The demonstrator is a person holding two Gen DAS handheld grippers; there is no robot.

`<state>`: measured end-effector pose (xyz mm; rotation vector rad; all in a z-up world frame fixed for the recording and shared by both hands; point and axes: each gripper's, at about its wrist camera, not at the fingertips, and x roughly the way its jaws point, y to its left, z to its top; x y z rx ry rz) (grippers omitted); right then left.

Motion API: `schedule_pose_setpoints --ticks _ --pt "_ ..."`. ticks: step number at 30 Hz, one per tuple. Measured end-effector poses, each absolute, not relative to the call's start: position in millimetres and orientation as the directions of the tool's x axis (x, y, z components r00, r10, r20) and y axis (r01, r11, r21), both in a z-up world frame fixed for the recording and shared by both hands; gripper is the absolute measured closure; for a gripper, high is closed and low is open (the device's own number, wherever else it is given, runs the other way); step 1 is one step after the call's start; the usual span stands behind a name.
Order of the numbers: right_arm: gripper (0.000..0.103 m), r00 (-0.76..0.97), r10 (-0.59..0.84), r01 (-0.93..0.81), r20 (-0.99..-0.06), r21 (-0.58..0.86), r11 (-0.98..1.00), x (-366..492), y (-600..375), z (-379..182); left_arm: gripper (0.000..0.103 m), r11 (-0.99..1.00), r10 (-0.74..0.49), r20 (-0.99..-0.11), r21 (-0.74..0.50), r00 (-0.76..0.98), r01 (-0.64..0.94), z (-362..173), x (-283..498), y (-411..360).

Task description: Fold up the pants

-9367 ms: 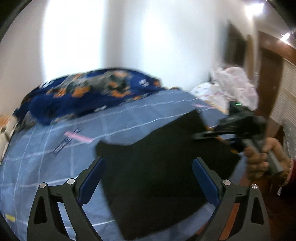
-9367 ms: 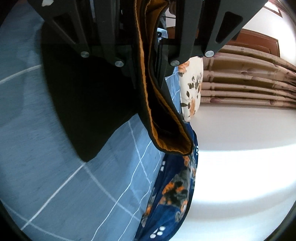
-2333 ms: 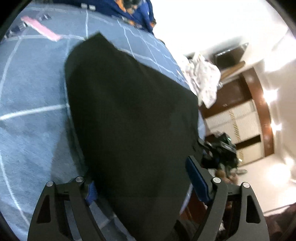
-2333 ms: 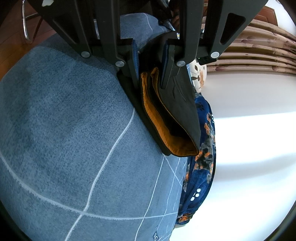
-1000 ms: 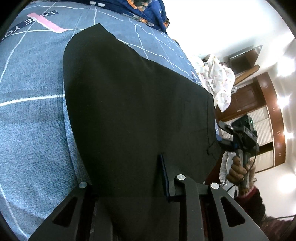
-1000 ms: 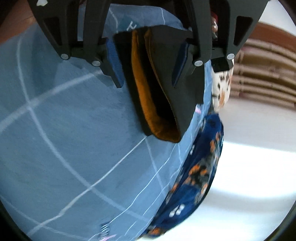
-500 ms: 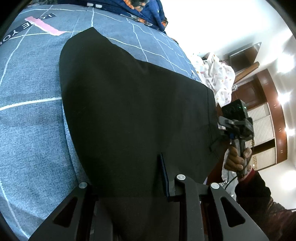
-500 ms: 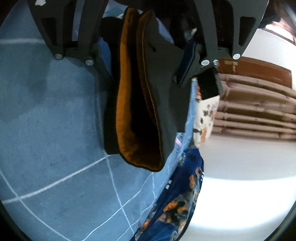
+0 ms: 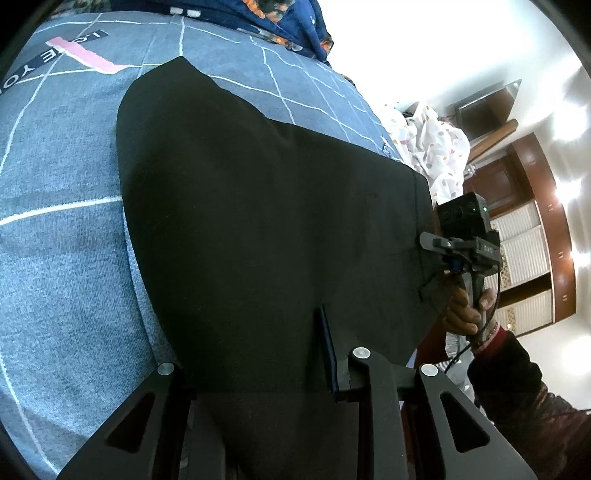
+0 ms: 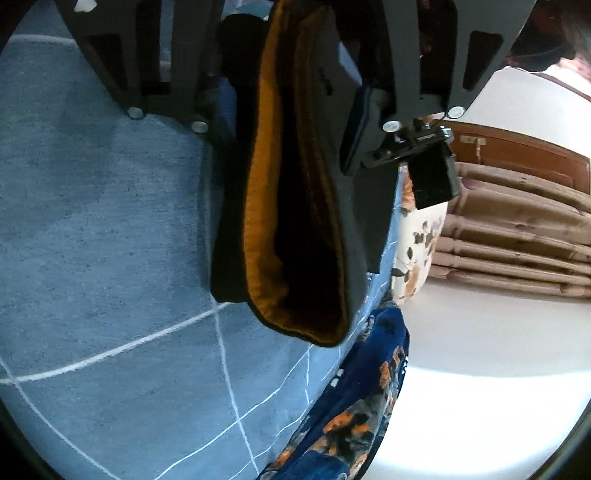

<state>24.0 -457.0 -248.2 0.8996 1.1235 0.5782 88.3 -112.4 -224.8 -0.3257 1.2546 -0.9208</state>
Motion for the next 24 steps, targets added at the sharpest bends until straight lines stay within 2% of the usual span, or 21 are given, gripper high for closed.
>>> schedule_pose_setpoints --ticks 5,7,9,15,24 --pt "0.051 0.383 0.776 0.004 -0.502 0.841 0.542 27.2 -438.9 -244.1 0.079 0.618 -0.740 -0.671 -0.662 0.031 0.425 -224.1 87.4 -113.5" --pt "0.066 0.408 0.738 0.008 -0.538 0.810 0.587 26.9 -432.4 -244.9 0.079 0.623 -0.736 -0.676 -0.652 0.041 0.433 -222.7 85.9 -115.1" --pt "0.071 0.425 0.716 0.021 -0.554 0.796 0.604 25.2 -432.4 -248.3 0.079 0.631 -0.728 -0.683 -0.638 0.054 0.441 -221.9 83.9 -116.6" --pt "0.076 0.490 0.711 0.054 -0.505 0.831 0.554 14.5 -435.2 -247.9 0.081 0.690 -0.661 -0.737 -0.524 0.139 0.499 -210.2 73.3 -130.1" --pt "0.078 0.542 0.700 0.069 -0.465 0.854 0.515 0.9 -428.7 -243.1 0.084 0.748 -0.569 -0.783 -0.366 0.252 0.553 -193.0 60.5 -143.7"
